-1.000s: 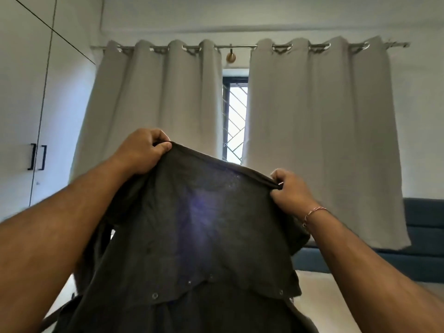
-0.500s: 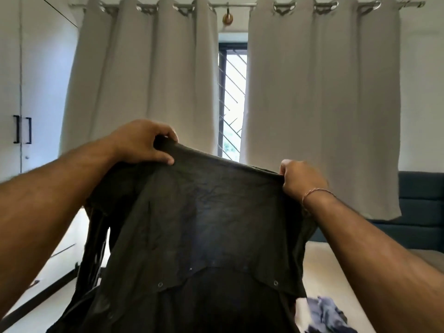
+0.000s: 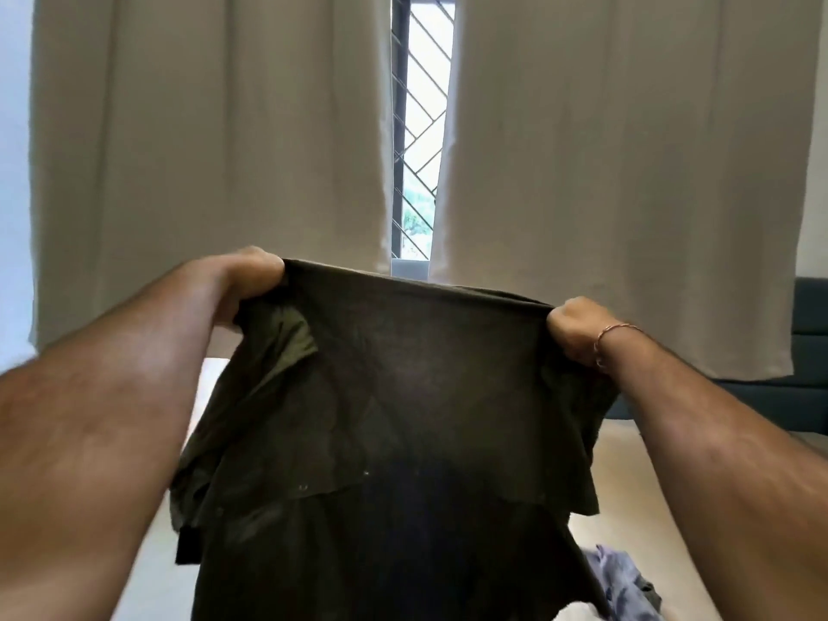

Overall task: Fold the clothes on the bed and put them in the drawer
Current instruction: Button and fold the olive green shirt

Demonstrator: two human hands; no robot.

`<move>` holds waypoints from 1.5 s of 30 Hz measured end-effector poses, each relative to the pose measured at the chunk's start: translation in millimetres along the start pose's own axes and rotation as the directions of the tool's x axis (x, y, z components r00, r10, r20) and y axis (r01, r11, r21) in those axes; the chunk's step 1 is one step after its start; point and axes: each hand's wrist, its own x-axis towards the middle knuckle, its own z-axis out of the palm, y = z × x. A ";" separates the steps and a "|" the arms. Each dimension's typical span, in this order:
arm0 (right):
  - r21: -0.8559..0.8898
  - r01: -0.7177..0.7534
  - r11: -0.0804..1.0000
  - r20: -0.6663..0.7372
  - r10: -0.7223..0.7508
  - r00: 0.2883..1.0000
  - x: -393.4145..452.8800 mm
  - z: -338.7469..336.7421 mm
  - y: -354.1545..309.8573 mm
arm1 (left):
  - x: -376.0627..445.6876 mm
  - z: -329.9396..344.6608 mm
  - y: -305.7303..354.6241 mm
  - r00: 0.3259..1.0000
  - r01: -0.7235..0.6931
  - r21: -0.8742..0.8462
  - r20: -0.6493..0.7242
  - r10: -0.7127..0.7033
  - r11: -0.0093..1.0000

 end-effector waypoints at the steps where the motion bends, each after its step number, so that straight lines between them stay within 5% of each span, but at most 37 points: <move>1: 0.194 -0.112 0.975 0.102 0.093 0.990 7.1 3.4 -1.3 | 10.4 10.6 -0.9 0.999 0.028 -0.124 0.027 -0.025 0.992; 4: 0.614 -0.309 0.726 0.293 0.154 0.944 42.2 12.5 -5.0 | 54.6 45.0 14.6 0.997 0.036 -0.403 0.082 -0.004 0.914; 7: 0.914 -0.102 0.393 0.086 0.059 0.995 77.7 0.8 -24.6 | 86.6 65.8 65.6 0.975 -0.126 -0.699 0.045 0.220 0.704; 9: 0.957 0.062 0.282 -0.077 0.042 0.996 89.6 -17.8 -37.5 | 87.2 70.8 108.7 0.919 -0.286 -0.799 -0.072 0.388 0.529; 11: 0.956 0.166 0.244 -0.185 0.057 0.981 95.0 -40.8 -42.9 | 77.6 67.4 146.4 0.847 -0.435 -0.770 -0.176 0.501 0.466; 16: 0.910 0.232 0.342 -0.279 0.095 0.956 67.3 -58.7 -14.9 | 49.9 48.5 136.4 0.743 -0.617 -0.605 -0.238 0.625 0.503; 18: 0.784 0.299 0.544 -0.374 0.029 0.927 37.4 -49.0 13.0 | 30.9 43.4 94.6 0.726 -0.667 -0.490 -0.256 0.639 0.561; 20: 0.502 0.340 0.795 -0.447 -0.098 0.889 6.2 -30.7 45.5 | 3.6 40.3 40.5 0.733 -0.678 -0.337 -0.241 0.636 0.654; 22: 0.191 0.305 0.933 -0.453 -0.192 0.871 -33.9 -8.5 82.4 | -31.3 44.7 -19.3 0.730 -0.681 -0.187 -0.239 0.640 0.708; 24: -0.166 0.239 0.957 -0.385 -0.287 0.877 -94.3 25.4 118.8 | -95.0 48.7 -87.2 0.799 -0.587 -0.091 -0.223 0.558 0.804; 28: -0.626 0.321 0.710 -0.161 -0.521 0.839 -192.9 93.4 200.9 | -198.0 63.0 -210.3 0.909 -0.385 0.187 -0.096 0.406 0.904; 30: -0.705 0.418 0.574 0.054 -0.543 0.838 -240.7 128.6 235.8 | -239.0 70.4 -272.1 0.958 -0.285 0.543 0.155 0.240 0.790; 33: -0.733 0.492 0.470 0.425 -0.248 0.871 -292.0 159.0 271.3 | -287.3 78.4 -344.2 0.931 -0.276 0.828 0.356 -0.079 0.488; 35: -0.696 0.579 0.425 0.615 -0.065 0.786 -316.0 163.4 276.7 | -313.3 75.1 -369.2 0.886 -0.315 0.832 0.430 -0.174 0.456; 39: -0.648 0.703 0.293 0.738 0.015 0.675 -341.5 161.2 260.4 | -334.1 68.5 -392.7 0.814 -0.419 0.799 0.541 -0.210 0.431; 42: -0.588 0.760 0.277 0.804 0.096 0.587 -353.6 165.1 249.2 | -330.6 56.0 -401.9 0.739 -0.356 0.725 0.604 -0.297 0.589; 43: -0.566 0.763 0.313 0.821 0.129 0.556 -356.6 167.7 244.7 | -330.6 48.4 -400.2 0.738 -0.292 0.690 0.603 -0.303 0.662; 45: -0.514 0.744 0.427 0.851 0.151 0.503 -357.3 172.1 230.9 | -327.7 35.8 -398.5 0.910 -0.166 0.582 0.402 -0.104 0.796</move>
